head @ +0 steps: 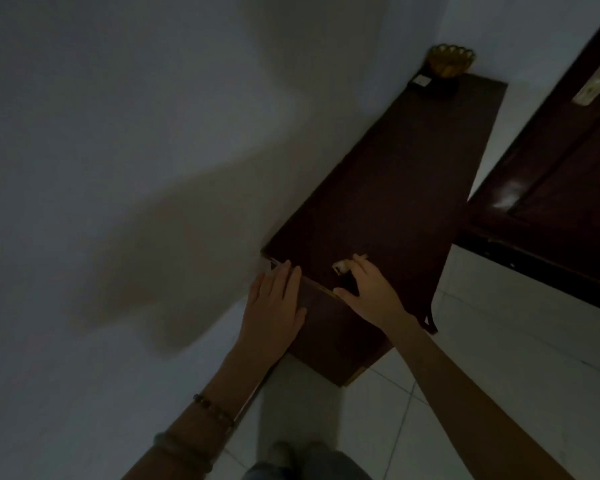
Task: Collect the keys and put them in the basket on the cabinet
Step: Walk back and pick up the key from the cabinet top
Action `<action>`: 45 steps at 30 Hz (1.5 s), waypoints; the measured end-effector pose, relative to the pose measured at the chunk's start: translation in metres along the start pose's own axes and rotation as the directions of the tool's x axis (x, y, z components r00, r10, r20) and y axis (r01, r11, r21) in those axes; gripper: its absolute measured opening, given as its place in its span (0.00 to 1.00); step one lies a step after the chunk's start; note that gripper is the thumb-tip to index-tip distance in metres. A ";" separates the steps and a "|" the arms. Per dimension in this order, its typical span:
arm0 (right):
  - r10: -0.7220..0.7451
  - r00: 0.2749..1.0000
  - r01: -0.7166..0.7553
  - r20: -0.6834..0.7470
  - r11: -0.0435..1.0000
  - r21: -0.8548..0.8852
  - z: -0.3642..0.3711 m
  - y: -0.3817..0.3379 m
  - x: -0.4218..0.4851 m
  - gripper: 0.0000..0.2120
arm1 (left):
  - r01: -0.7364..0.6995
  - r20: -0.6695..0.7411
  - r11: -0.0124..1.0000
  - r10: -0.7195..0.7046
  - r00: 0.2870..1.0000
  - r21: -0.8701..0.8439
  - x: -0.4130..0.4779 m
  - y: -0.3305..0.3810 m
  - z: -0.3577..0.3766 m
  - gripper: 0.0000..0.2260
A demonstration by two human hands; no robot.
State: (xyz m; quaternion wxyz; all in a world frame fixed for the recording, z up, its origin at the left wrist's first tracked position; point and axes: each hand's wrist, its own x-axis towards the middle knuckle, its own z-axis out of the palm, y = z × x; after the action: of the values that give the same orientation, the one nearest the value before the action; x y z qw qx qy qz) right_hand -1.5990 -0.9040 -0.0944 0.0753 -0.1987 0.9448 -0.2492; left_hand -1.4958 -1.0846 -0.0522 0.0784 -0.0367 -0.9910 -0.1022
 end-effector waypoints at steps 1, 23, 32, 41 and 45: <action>-0.007 1.000 0.007 -0.003 1.000 -0.006 0.002 0.002 0.001 0.29 | -0.006 -0.001 1.000 0.006 1.000 0.004 0.003 -0.001 0.003 0.30; -0.311 0.911 0.259 -0.272 0.943 -0.211 0.023 -0.010 -0.017 0.10 | -0.201 0.106 0.979 0.197 0.975 0.029 0.028 0.002 0.056 0.27; -0.243 0.904 0.206 -0.352 0.968 -0.141 0.015 -0.021 -0.027 0.04 | -0.233 0.196 0.971 0.218 0.956 0.054 0.027 -0.015 0.072 0.35; 0.401 0.868 0.023 -0.292 0.556 0.831 -0.054 -0.048 -0.066 0.07 | -0.254 0.198 0.964 0.235 0.952 0.076 0.024 -0.017 0.084 0.41; 0.433 0.888 0.079 -0.151 0.180 0.981 -0.083 -0.057 -0.103 0.06 | -0.228 0.226 0.971 0.205 0.952 0.078 0.026 -0.013 0.086 0.42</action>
State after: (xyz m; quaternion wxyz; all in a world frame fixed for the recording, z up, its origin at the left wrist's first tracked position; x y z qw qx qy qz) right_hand -1.5057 -0.8705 0.0101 0.0182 0.0639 0.5819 -0.8105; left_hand -1.5354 -1.0776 -0.1332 -0.0174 -0.1521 -0.9875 -0.0371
